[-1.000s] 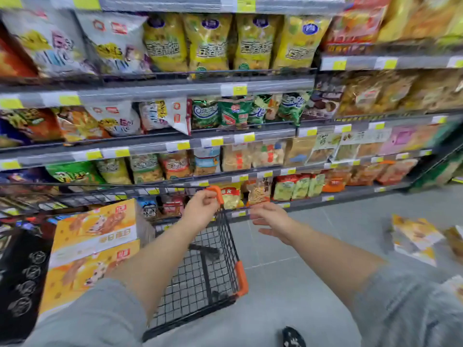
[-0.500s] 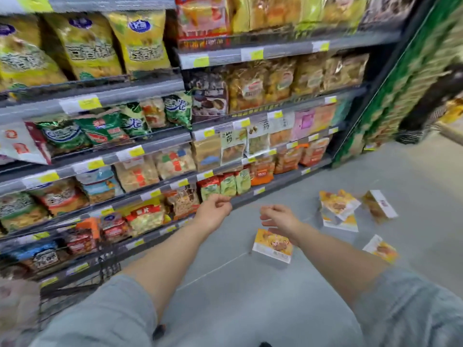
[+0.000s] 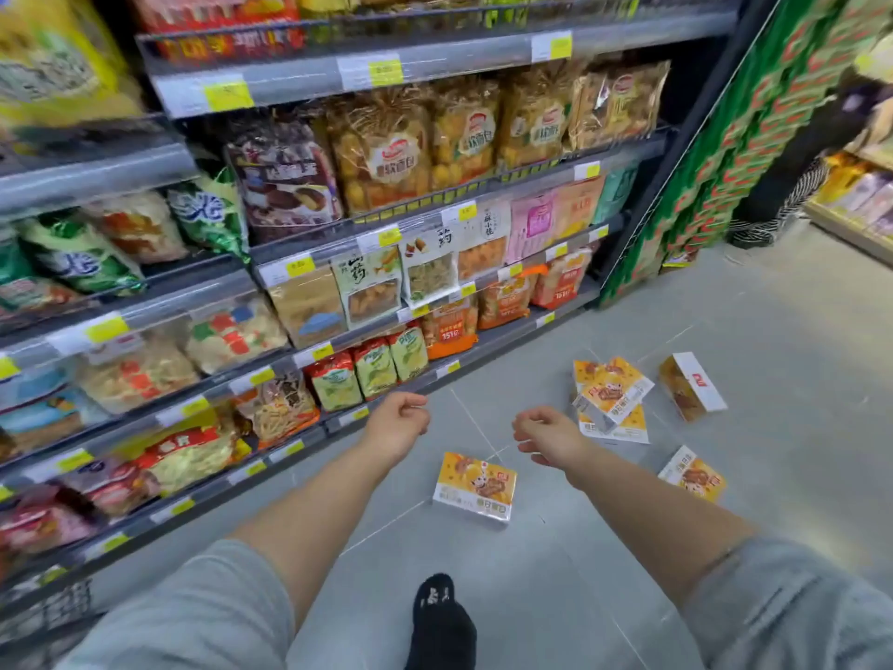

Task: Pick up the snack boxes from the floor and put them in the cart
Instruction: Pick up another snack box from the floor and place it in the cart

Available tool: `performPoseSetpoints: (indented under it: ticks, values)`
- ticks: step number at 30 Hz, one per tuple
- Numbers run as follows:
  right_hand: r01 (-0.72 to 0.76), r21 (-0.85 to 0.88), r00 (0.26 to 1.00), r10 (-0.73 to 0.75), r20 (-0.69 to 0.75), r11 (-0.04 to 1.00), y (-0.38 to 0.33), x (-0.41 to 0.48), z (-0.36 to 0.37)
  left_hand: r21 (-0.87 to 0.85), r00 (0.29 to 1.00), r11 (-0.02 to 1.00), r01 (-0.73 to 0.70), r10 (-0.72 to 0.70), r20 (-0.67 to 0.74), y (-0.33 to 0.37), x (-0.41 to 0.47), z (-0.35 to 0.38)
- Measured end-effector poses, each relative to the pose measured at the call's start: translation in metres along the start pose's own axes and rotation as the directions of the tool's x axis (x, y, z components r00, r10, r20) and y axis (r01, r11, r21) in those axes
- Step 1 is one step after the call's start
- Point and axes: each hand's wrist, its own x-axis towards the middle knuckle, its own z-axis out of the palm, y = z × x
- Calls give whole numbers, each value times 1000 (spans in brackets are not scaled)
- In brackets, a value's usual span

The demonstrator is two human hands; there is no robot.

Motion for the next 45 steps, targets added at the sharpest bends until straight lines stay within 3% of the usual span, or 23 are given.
performPoseSetpoints:
  ticks: [11,22,30,38,45]
  values:
    - [-8,-10,1000,9,25,1000,-23,101,-55,26,998,1000,7,-9,61,59,97,62]
    - [113,-185,983,-82,167,976,-18,218,-111,-146,987,985,87,-105,-119,54,152,155]
    - [176,-282,970,-118,211,943,58,318,-95,-196,945,968,155,-203,-256,-42,216,221]
    - [167,-320,957,-75,281,933,193,445,-21,-236,889,953,191,-270,-369,-213,309,278]
    - [1,-348,973,80,217,938,311,527,30,-114,847,950,292,-312,-430,-353,364,313]
